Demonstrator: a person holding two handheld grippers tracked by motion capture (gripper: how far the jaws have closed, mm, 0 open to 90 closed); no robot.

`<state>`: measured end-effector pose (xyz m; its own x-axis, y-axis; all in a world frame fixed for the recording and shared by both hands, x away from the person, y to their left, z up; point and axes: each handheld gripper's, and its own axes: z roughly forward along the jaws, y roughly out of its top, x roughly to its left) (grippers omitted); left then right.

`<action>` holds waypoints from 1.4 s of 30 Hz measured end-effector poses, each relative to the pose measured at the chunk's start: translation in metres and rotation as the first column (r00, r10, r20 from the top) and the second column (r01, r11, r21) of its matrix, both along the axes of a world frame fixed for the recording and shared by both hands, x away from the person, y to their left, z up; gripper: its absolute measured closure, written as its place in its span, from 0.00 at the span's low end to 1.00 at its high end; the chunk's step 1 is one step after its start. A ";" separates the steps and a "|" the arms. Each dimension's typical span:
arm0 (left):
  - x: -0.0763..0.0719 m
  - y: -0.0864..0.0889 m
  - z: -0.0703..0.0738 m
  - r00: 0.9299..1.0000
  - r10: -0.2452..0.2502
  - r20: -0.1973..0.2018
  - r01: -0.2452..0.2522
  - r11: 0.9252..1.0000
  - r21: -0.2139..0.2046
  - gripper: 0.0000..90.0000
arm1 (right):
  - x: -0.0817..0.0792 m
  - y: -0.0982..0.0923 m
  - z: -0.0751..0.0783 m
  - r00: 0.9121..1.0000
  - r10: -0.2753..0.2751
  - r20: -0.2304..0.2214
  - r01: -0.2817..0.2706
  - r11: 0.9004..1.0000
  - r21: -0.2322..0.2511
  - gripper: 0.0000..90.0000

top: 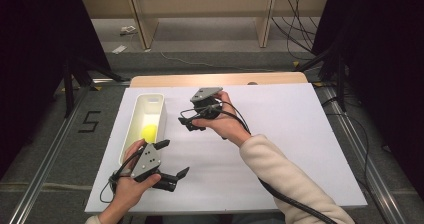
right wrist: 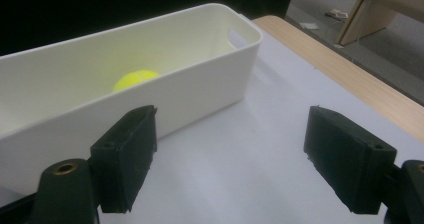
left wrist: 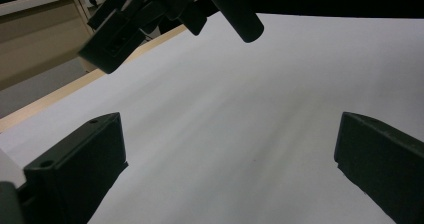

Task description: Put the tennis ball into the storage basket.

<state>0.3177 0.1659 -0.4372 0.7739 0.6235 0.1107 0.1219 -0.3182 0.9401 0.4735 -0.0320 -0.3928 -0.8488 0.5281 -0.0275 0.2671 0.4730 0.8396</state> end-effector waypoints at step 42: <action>0.000 0.000 0.000 1.000 0.007 -0.003 -0.007 1.000 0.001 0.00 | -0.018 -0.097 -0.015 0.993 -0.113 0.037 0.114 0.994 -0.005 0.15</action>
